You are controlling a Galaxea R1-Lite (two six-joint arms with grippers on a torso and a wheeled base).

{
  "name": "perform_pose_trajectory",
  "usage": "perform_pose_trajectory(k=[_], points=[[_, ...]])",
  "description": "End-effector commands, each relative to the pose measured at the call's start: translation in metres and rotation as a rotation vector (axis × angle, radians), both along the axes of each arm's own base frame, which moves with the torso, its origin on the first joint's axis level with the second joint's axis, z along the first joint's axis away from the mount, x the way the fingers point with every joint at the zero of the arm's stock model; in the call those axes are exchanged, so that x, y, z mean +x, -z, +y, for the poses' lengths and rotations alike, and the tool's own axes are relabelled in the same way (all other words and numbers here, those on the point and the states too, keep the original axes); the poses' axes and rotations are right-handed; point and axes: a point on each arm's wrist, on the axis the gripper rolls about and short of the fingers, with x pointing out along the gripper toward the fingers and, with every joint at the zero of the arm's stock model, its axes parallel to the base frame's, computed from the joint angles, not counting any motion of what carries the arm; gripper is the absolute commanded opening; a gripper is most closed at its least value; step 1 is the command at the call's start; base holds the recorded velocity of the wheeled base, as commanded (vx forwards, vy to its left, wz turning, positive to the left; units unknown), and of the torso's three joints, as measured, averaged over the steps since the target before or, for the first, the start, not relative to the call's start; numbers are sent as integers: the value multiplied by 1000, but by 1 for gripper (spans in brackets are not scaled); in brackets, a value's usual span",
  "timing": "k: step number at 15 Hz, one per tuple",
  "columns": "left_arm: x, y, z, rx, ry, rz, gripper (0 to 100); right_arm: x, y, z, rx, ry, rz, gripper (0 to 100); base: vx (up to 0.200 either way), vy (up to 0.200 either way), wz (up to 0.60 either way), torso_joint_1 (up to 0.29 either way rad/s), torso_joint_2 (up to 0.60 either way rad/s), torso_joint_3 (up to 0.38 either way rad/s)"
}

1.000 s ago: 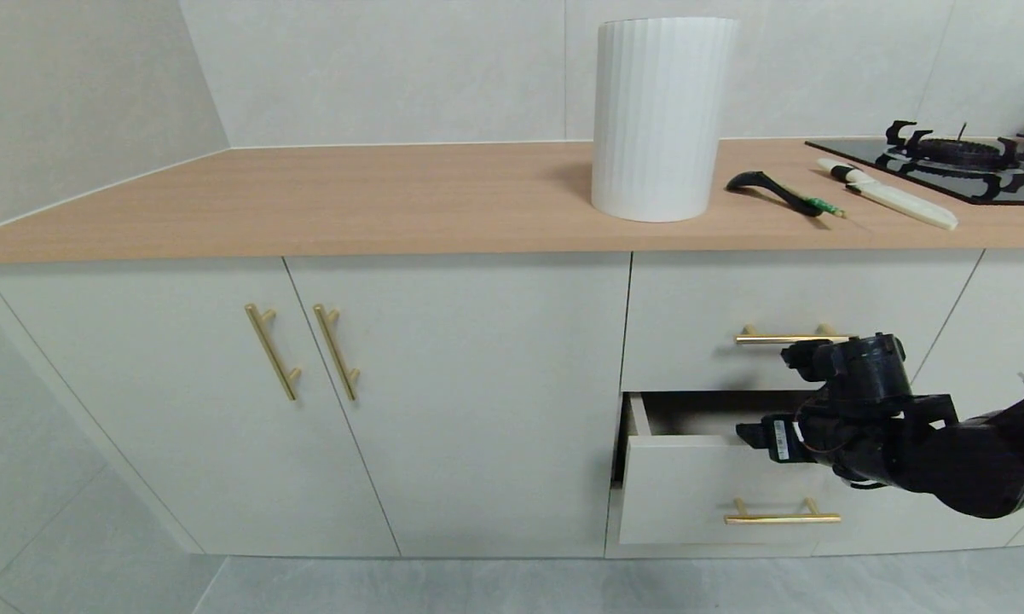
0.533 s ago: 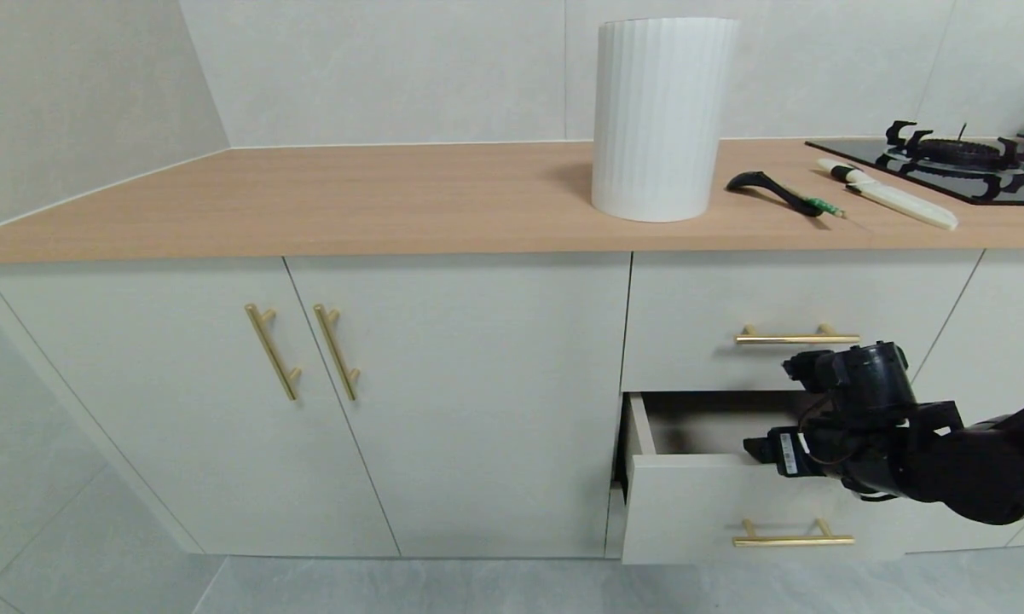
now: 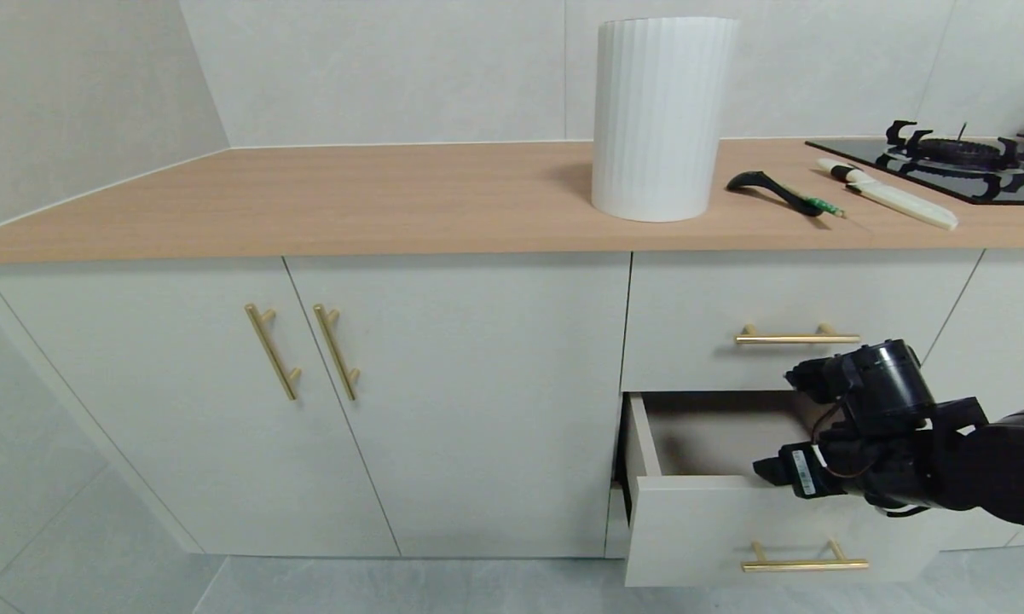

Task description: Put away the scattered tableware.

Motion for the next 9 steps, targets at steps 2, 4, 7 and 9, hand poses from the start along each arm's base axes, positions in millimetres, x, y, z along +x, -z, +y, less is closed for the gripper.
perform_pose_trajectory(k=[2,4,7,9], points=[[0,0,0,-1,-1,1,100,-13,-11,1,-9,-17,31,100,0,0,0,0,0,0],[0,0,0,-1,-1,1,100,-16,-8,2,-11,-23,50,100,0,0,0,0,0,0],[0,0,0,-1,-1,1,100,-31,0,0,-18,-29,86,100,0,0,0,0,0,0],[0,0,0,-1,-1,1,100,-49,1,-1,-3,-26,100,100,0,0,0,0,0,0]])
